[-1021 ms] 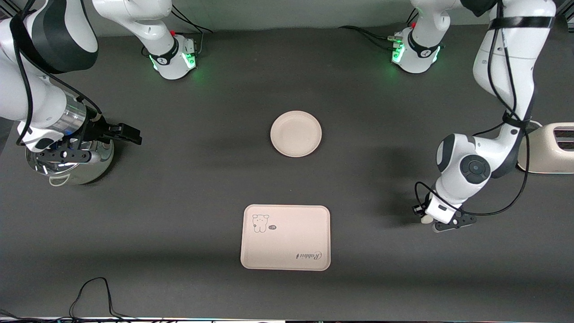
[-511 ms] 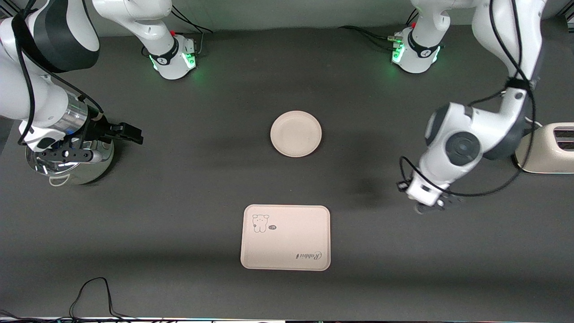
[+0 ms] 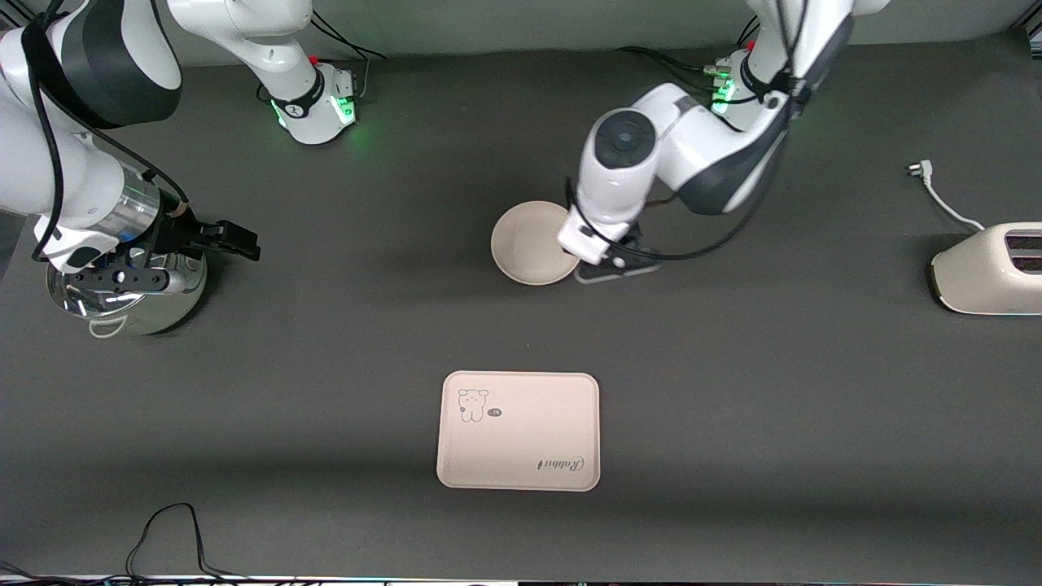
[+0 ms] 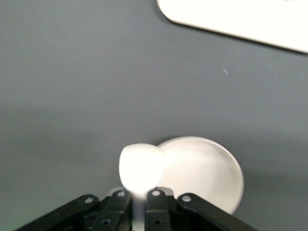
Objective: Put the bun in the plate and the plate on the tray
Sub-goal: 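Carry the bun with the left gripper over the white plate, then lower the bun onto the plate and open the left gripper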
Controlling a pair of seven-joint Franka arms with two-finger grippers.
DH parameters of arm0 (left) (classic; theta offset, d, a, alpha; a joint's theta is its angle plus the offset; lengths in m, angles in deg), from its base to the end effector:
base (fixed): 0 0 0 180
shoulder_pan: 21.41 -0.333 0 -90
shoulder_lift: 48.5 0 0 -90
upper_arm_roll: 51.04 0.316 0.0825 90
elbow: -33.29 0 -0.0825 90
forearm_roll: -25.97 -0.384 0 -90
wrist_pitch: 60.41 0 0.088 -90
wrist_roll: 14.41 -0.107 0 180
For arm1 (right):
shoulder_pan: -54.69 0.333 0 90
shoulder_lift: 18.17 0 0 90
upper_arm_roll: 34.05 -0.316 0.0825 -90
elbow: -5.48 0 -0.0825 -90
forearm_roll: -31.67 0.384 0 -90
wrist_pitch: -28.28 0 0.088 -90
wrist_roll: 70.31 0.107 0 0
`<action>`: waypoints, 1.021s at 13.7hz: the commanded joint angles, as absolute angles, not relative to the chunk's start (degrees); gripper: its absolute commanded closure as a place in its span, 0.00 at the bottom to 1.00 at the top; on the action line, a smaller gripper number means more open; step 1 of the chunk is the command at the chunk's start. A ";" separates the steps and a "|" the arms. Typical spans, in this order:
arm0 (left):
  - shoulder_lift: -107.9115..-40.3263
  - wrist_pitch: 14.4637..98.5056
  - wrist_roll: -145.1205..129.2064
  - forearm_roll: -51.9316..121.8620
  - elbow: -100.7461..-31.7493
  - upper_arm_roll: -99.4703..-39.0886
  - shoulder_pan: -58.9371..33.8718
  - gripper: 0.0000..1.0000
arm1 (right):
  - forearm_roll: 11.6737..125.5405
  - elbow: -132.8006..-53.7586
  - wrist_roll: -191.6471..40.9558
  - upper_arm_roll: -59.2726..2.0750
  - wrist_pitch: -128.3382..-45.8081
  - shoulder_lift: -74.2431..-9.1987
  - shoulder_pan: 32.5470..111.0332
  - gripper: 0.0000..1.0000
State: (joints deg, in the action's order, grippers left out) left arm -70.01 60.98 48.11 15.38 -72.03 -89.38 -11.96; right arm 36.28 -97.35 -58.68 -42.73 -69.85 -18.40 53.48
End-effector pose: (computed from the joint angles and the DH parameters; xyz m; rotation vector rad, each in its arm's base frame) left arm 0.4481 -0.4384 0.3630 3.0897 0.2984 -0.0983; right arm 0.5493 0.0795 0.5284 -3.0706 0.1343 0.1508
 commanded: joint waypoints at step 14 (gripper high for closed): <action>-84.00 77.66 67.07 2.59 -77.72 -87.43 -0.13 0.00 | 41.16 -98.32 -57.13 -42.57 -75.16 -18.52 54.16 0.00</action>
State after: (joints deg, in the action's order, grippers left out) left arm -85.09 77.34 65.10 3.79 -77.02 -88.26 -0.68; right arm 39.47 -98.02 -58.59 -42.78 -73.91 -18.71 53.68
